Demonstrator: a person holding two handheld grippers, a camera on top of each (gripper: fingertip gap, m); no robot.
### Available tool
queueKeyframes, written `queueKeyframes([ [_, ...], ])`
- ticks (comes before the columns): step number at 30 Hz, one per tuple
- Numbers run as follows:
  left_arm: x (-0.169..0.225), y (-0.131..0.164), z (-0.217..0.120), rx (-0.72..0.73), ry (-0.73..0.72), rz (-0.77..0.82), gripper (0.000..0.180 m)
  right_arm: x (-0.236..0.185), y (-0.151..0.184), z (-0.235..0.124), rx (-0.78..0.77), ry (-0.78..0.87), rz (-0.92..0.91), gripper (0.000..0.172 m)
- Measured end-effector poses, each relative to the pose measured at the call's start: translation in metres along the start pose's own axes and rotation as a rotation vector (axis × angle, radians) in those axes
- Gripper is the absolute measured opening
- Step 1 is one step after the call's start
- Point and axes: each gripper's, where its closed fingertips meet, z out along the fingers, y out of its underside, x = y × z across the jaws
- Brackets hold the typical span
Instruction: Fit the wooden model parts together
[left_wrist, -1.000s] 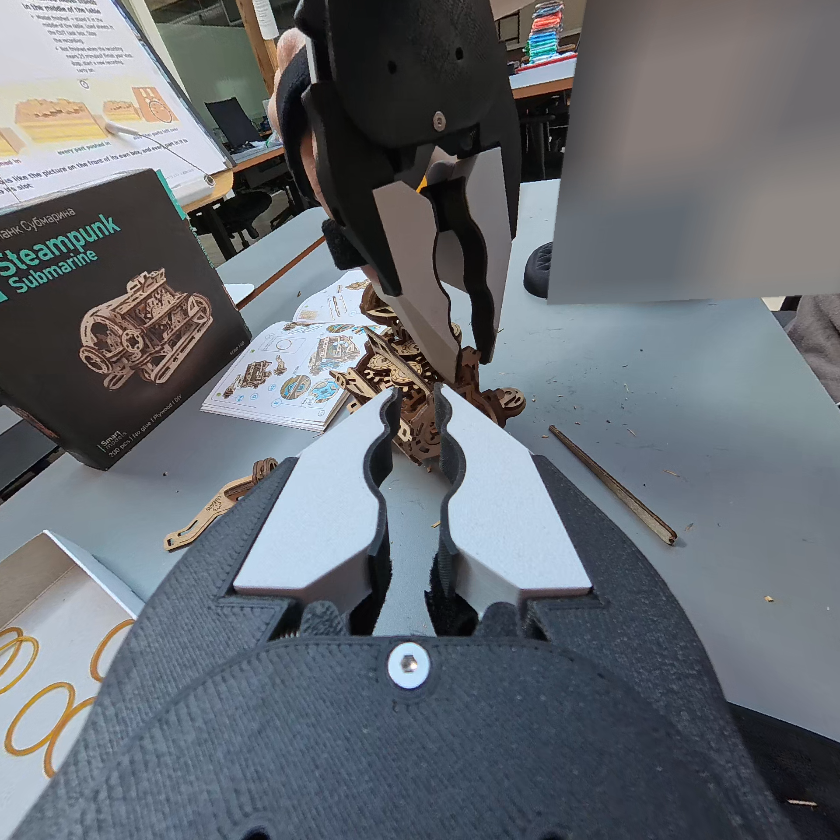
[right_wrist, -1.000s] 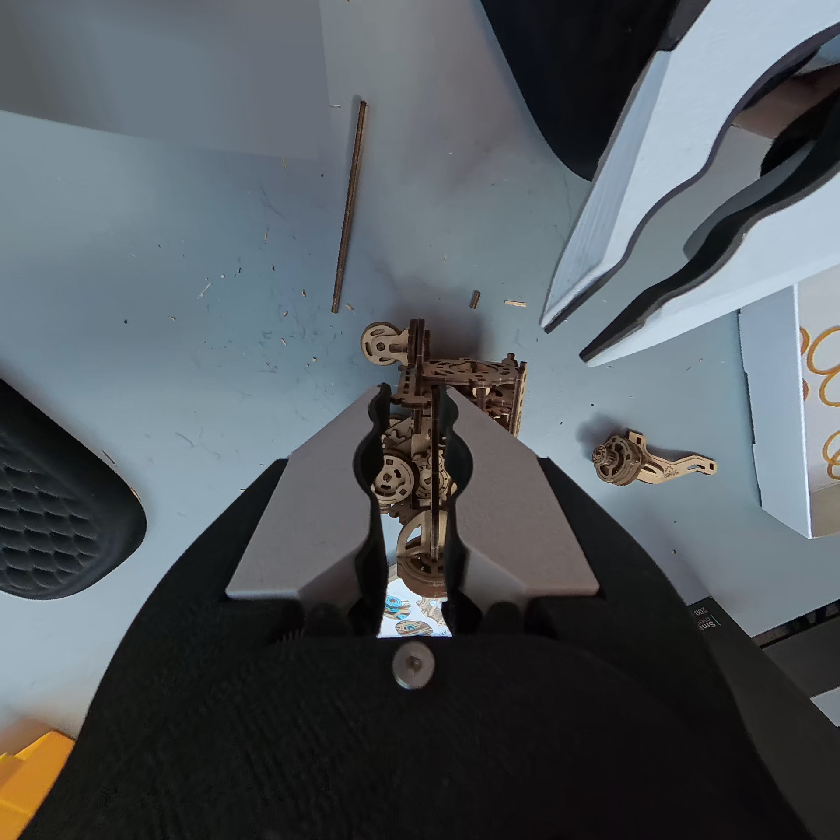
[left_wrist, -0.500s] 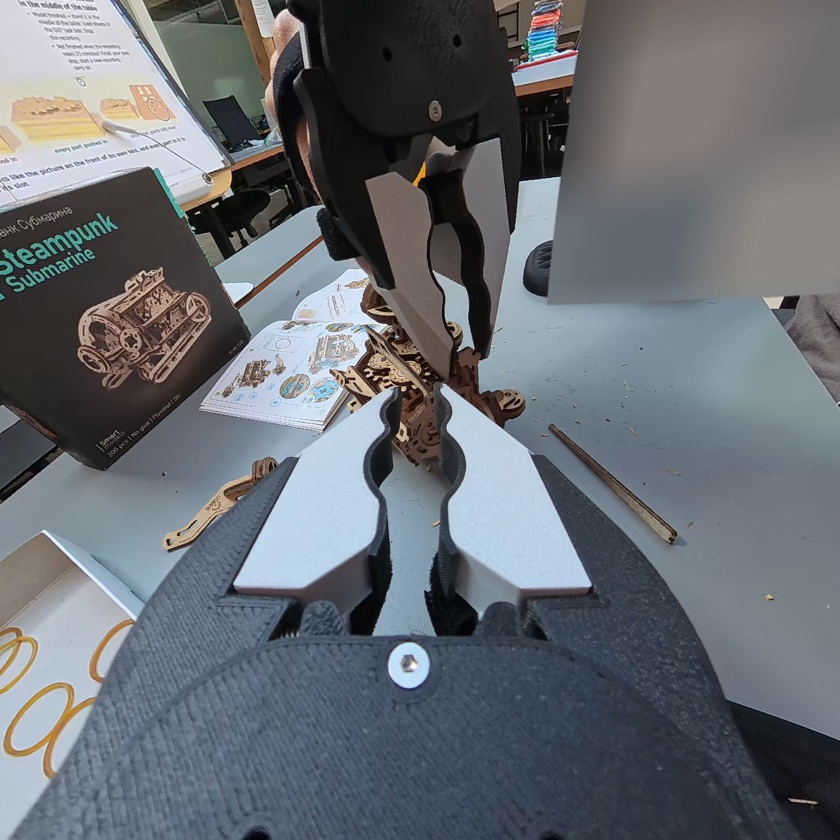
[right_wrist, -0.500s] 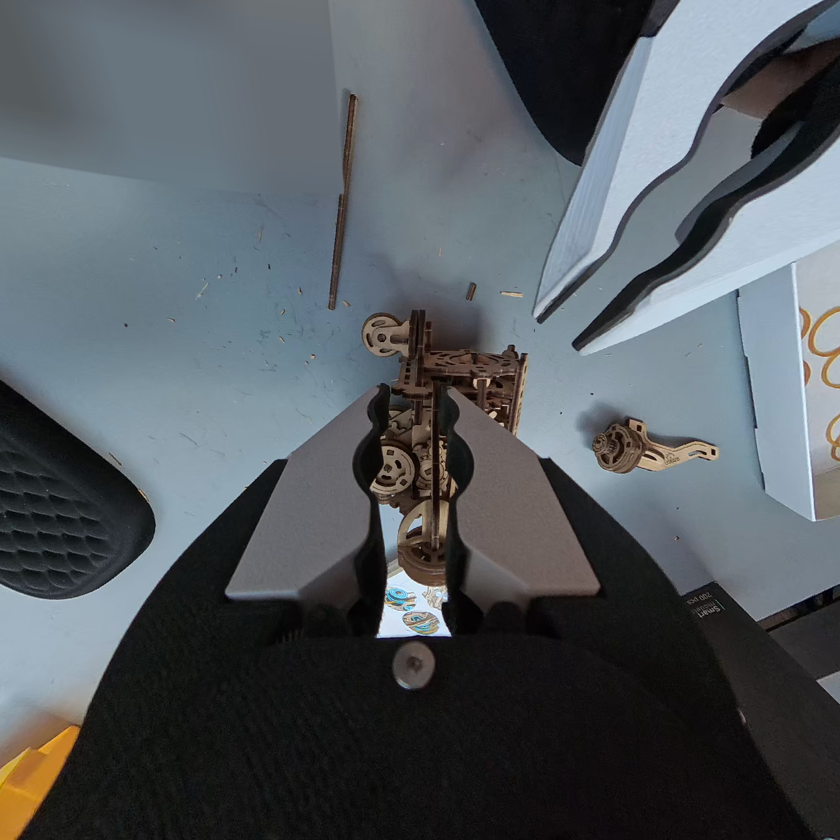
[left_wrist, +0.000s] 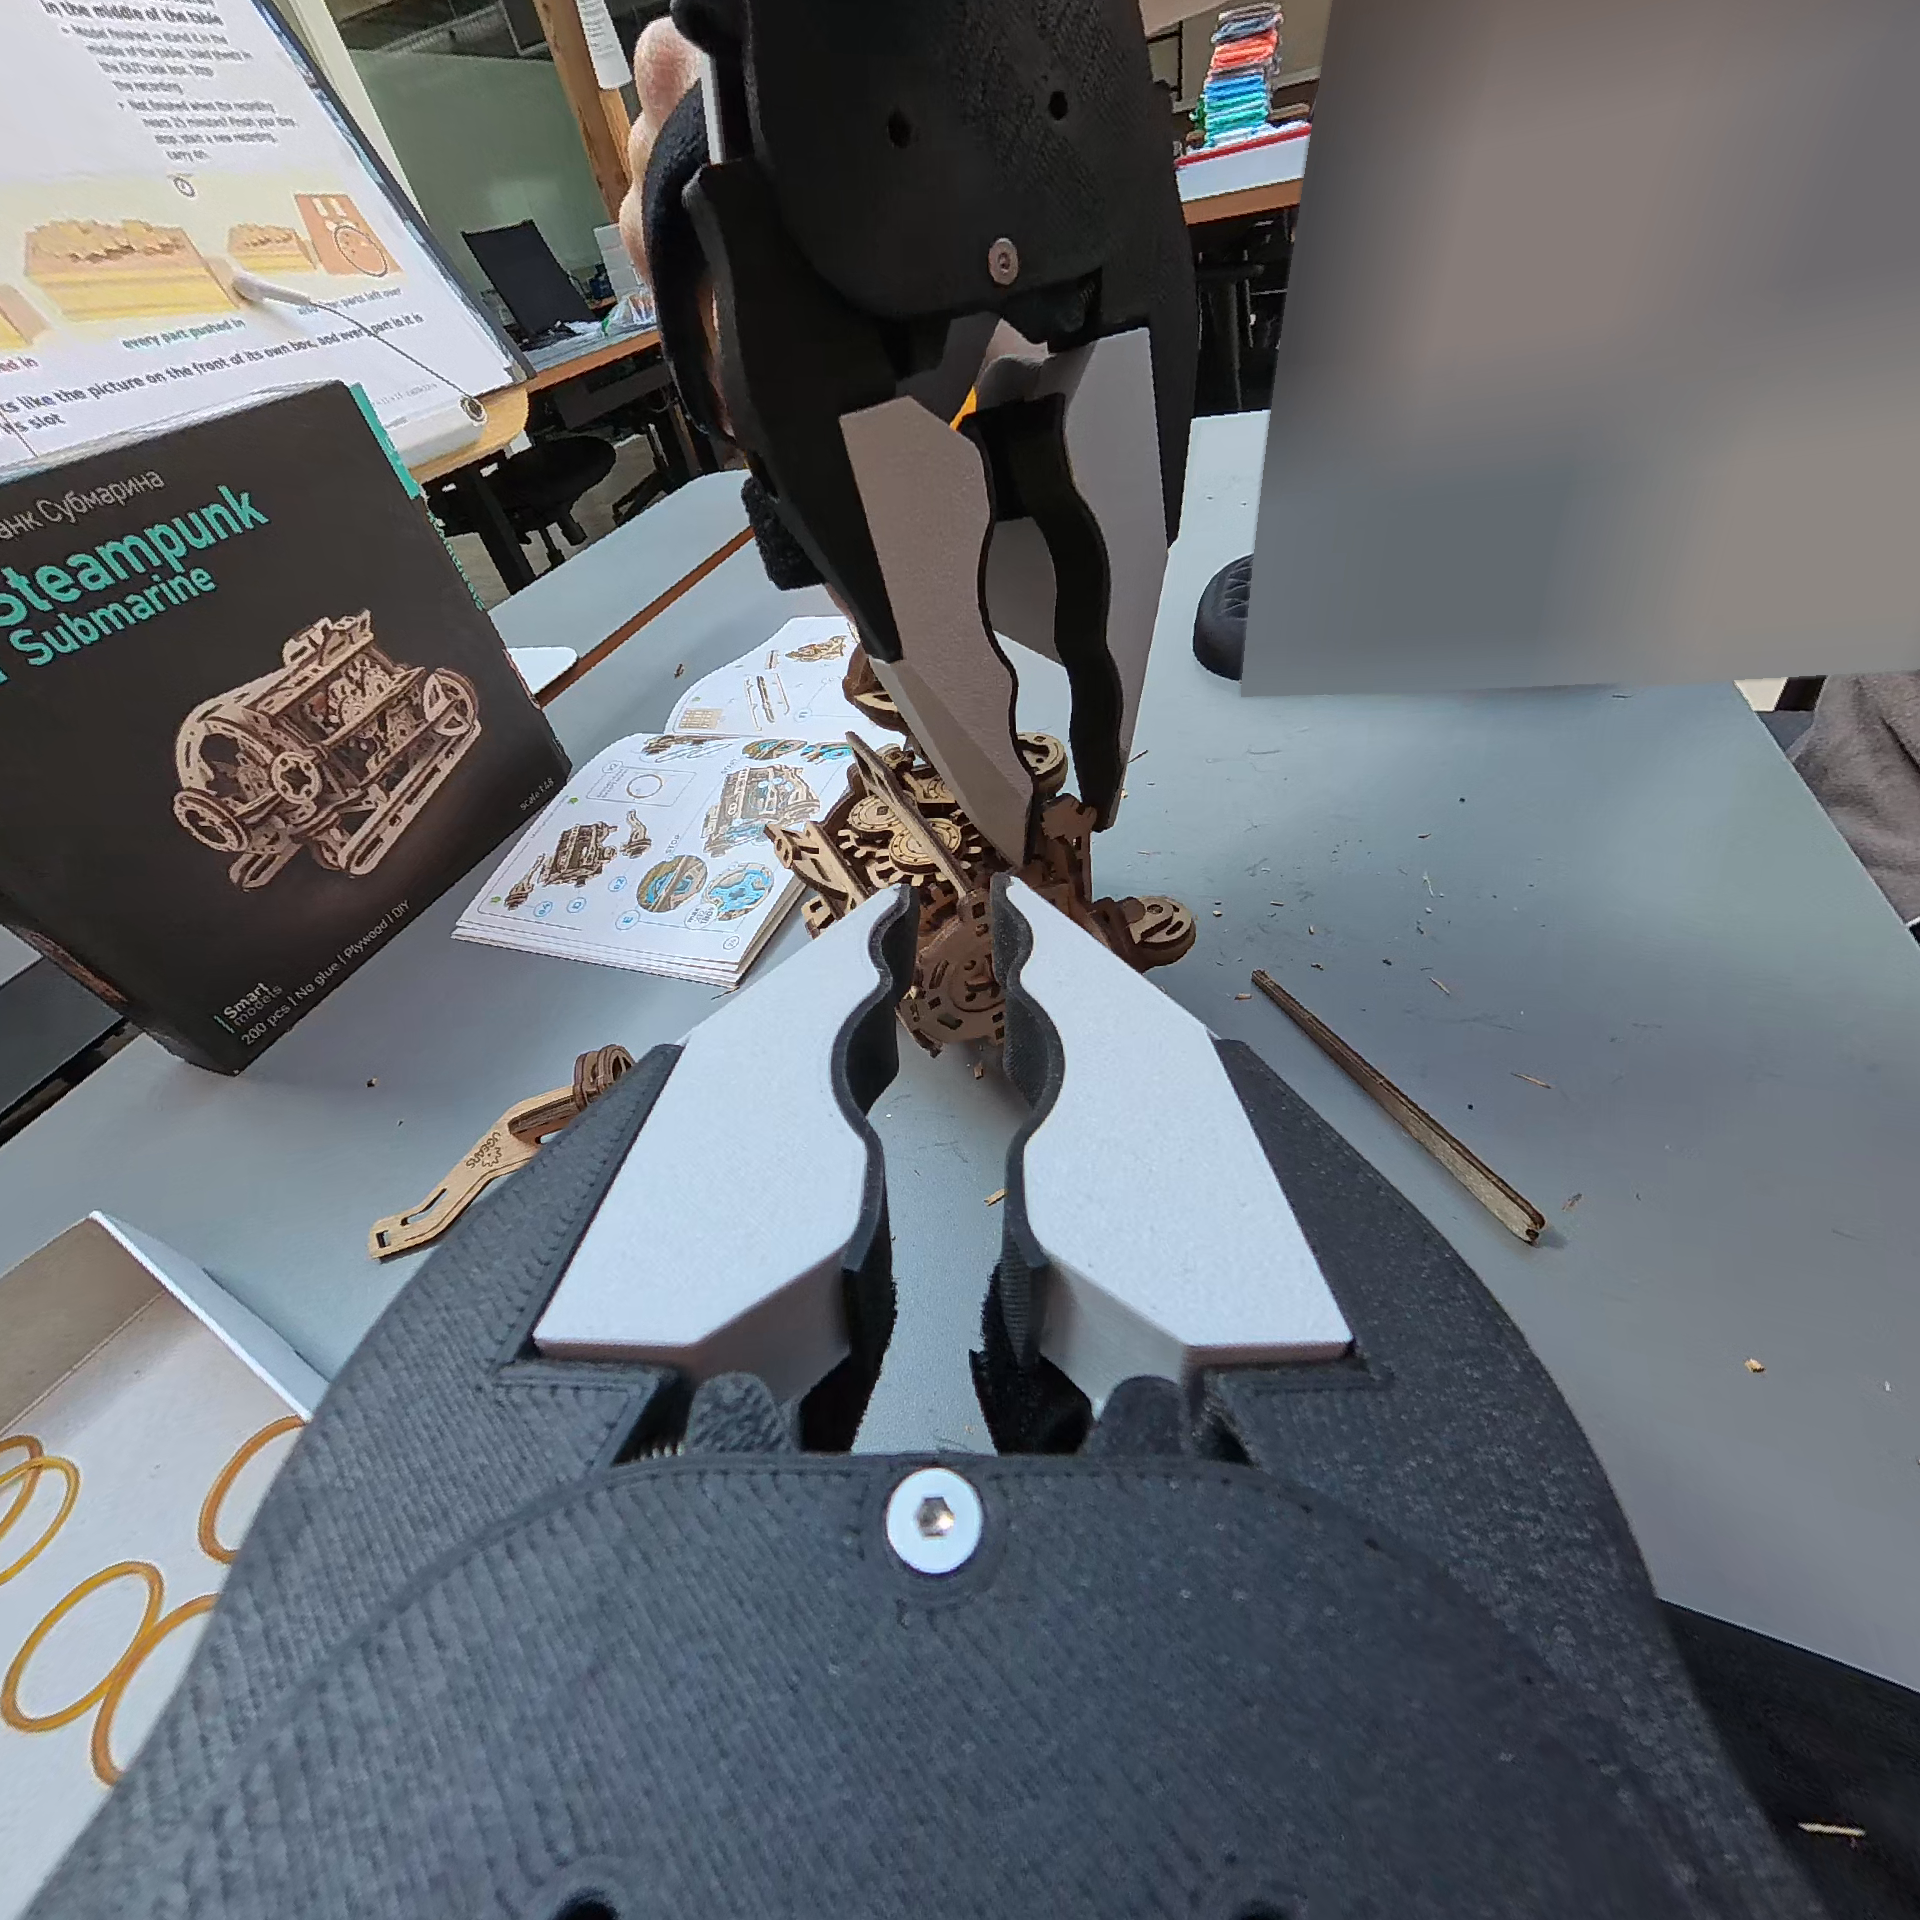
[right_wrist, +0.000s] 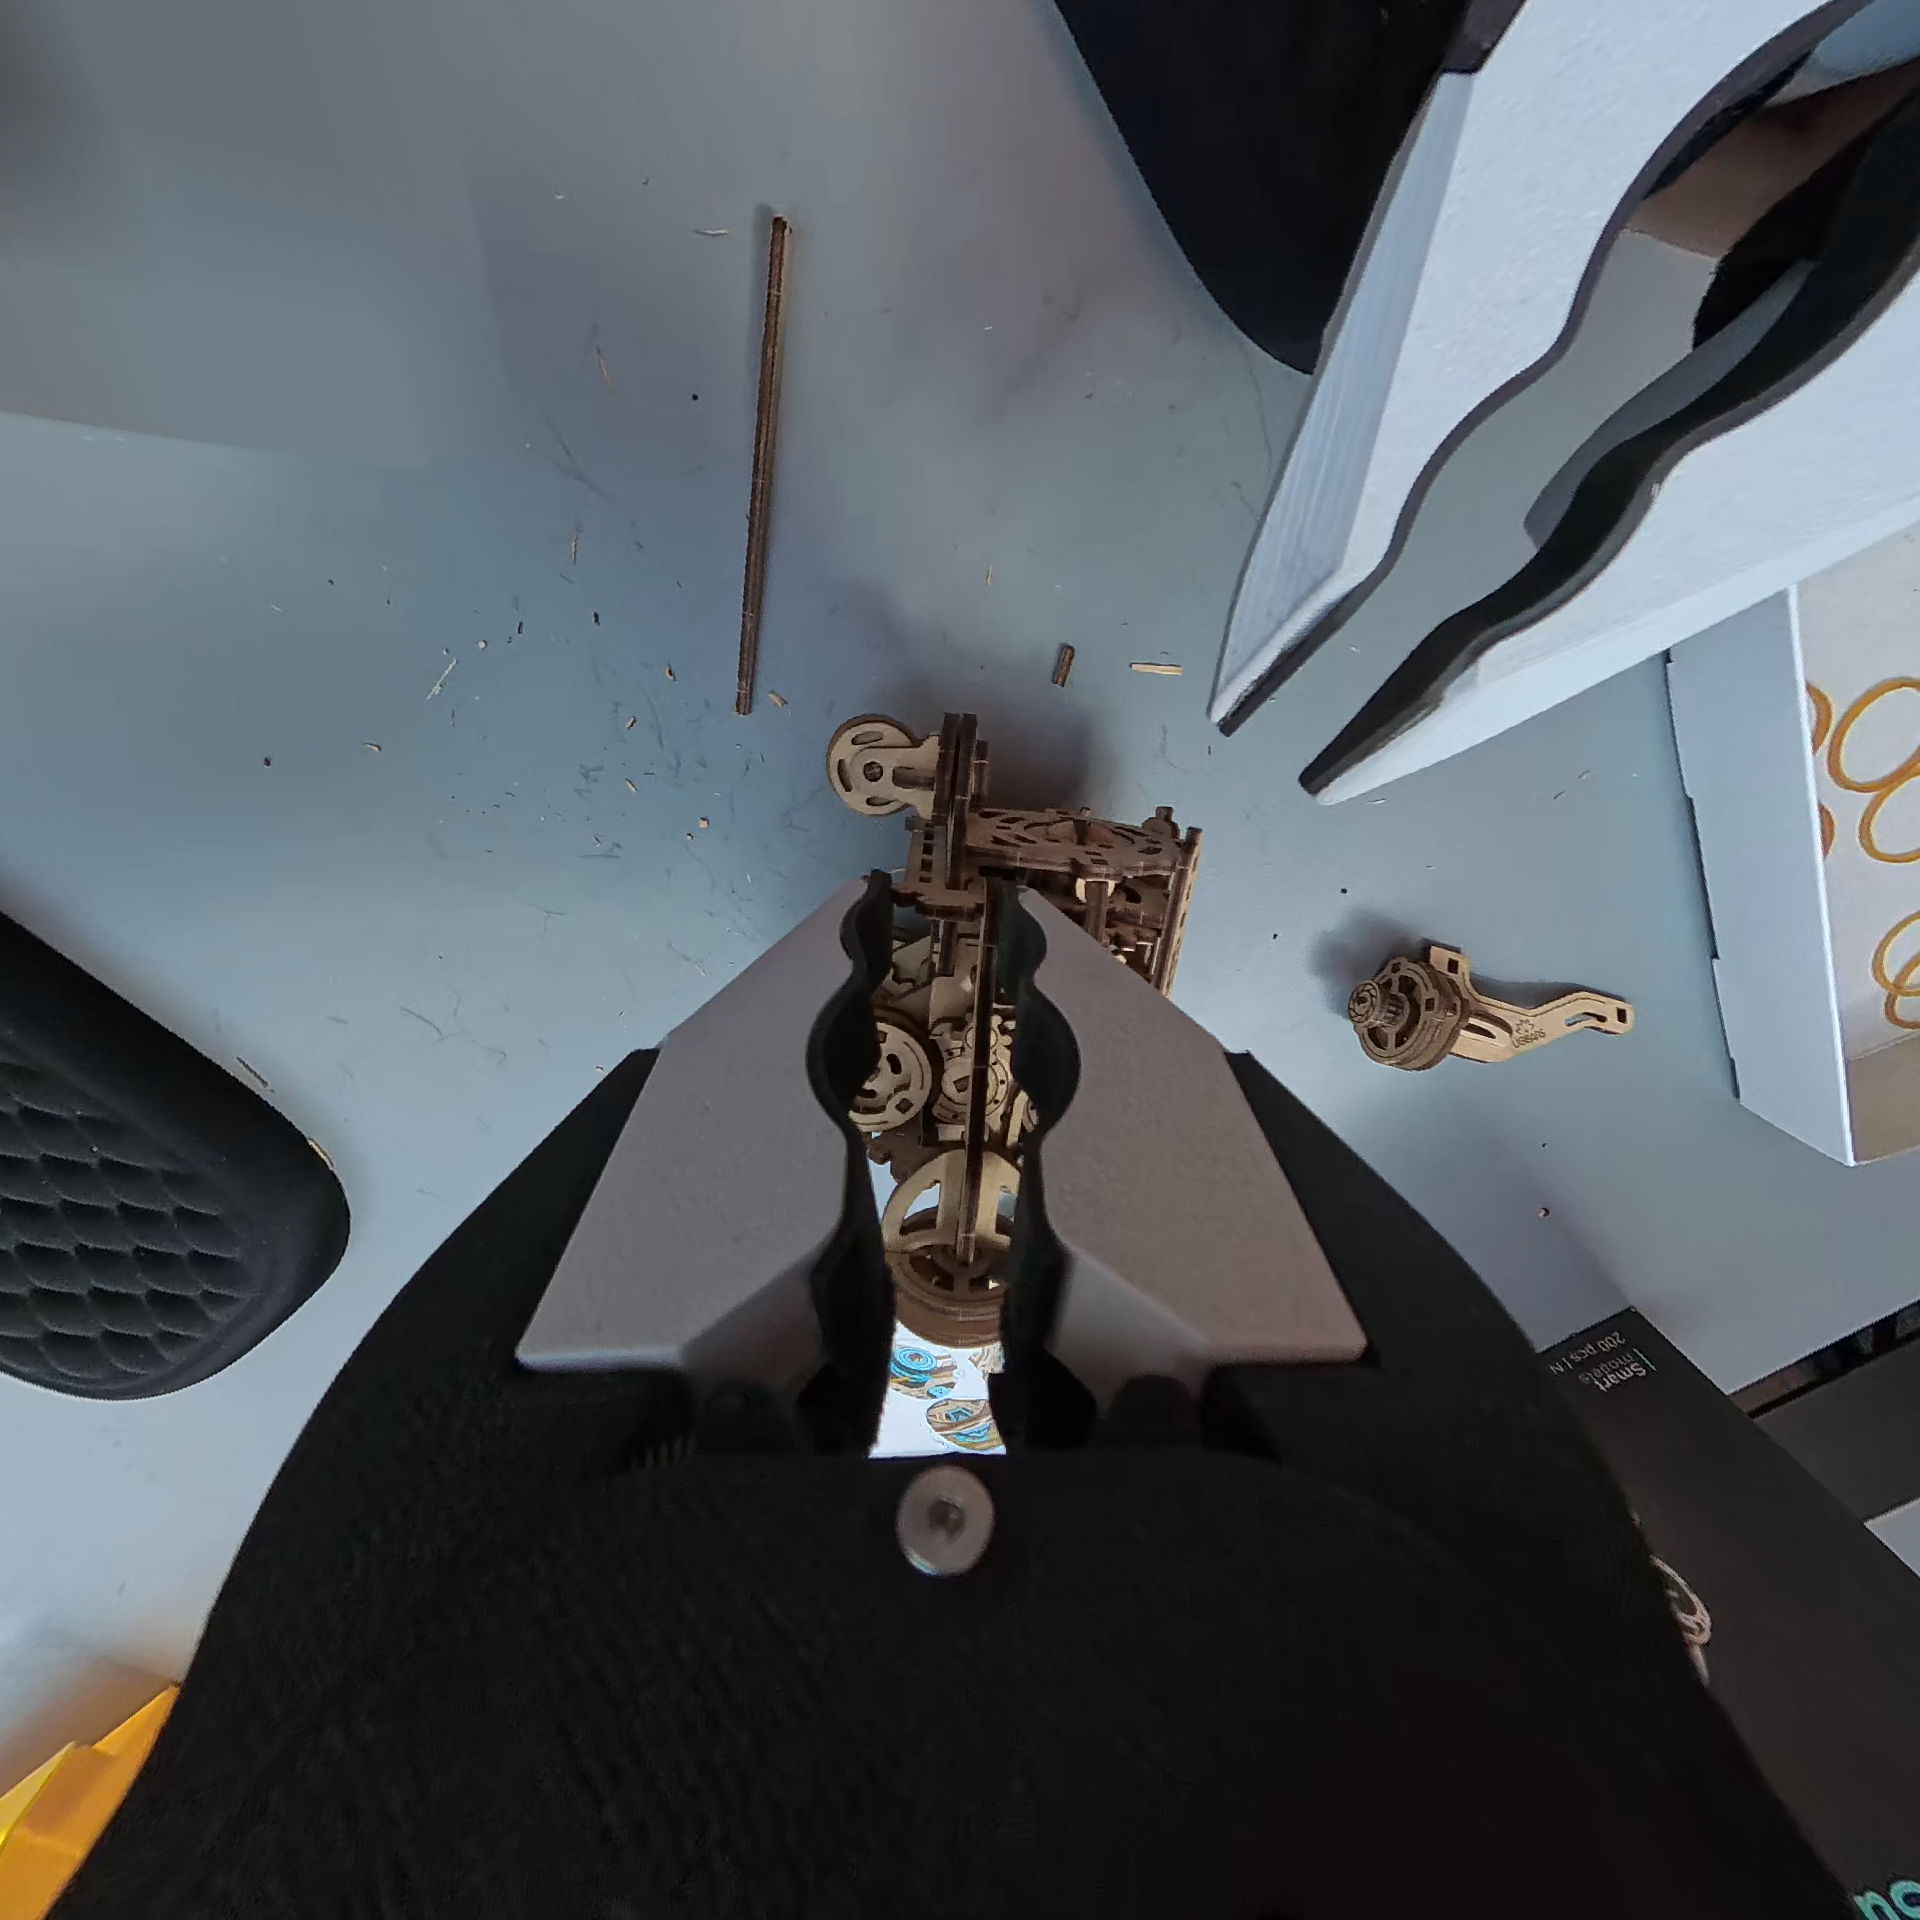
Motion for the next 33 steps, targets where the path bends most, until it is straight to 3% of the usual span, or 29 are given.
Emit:
queueKeyframes([
  [23, 0.0014, 0.0017, 0.001, -0.011, 0.003, 0.009, 0.012, -0.0064, -0.0065, -0.0044, 0.052, -0.084, 0.103, 0.019],
  [33, 0.0017, 0.0019, 0.0011, -0.012, 0.003, 0.011, 0.012, -0.0083, -0.0004, -0.0012, -0.021, -0.077, 0.052, 0.02],
])
